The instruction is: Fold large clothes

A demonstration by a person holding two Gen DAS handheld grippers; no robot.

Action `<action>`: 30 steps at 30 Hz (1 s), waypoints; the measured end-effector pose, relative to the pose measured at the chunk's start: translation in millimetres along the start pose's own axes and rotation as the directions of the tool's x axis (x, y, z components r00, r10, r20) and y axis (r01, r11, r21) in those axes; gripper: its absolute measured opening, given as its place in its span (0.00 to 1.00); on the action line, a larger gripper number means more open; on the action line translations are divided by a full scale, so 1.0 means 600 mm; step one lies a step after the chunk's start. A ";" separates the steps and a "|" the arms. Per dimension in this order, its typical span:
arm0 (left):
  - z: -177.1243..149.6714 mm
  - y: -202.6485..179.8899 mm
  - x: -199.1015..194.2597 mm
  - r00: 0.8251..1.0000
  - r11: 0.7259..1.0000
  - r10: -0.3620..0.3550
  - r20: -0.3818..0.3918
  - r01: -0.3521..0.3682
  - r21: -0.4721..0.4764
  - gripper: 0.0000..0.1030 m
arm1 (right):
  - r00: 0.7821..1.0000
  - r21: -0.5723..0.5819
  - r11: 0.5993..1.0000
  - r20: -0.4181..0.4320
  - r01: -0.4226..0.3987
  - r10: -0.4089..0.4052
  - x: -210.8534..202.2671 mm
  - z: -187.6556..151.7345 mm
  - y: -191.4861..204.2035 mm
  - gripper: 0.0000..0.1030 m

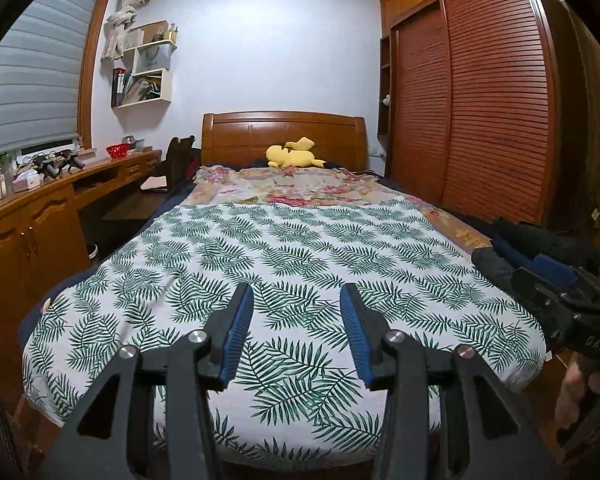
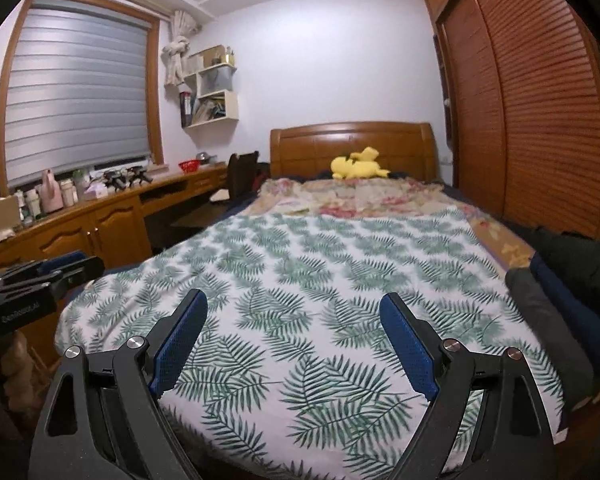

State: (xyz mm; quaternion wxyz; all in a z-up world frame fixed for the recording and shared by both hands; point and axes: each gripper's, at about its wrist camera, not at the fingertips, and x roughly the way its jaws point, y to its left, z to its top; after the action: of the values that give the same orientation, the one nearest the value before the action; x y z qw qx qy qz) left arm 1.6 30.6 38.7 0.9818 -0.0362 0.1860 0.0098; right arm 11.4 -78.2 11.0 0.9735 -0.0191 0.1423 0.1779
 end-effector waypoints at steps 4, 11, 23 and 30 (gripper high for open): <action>-0.006 0.002 -0.003 1.000 1.000 0.002 0.001 -0.002 -0.008 0.43 | 1.000 0.001 1.000 0.002 0.019 -0.019 -0.005 -0.002 -0.009 0.87; -0.013 0.003 0.000 1.000 1.000 0.005 -0.005 -0.005 -0.009 0.44 | 1.000 0.023 0.999 0.000 0.031 -0.031 -0.007 -0.006 -0.026 0.87; -0.014 -0.002 -0.003 1.000 1.000 0.004 -0.005 -0.004 0.001 0.45 | 1.000 0.023 0.999 -0.001 0.028 -0.028 -0.006 -0.008 -0.025 0.87; -0.013 -0.007 -0.004 1.000 1.000 0.002 -0.001 -0.002 0.008 0.45 | 1.000 0.023 0.999 0.001 0.029 -0.029 -0.006 -0.008 -0.025 0.87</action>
State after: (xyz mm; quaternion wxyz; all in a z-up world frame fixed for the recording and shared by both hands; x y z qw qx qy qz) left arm -3.2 25.6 32.9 0.9819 -0.0322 0.1865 0.0099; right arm 12.3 -93.9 7.3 0.9762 -0.0098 0.1437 0.1622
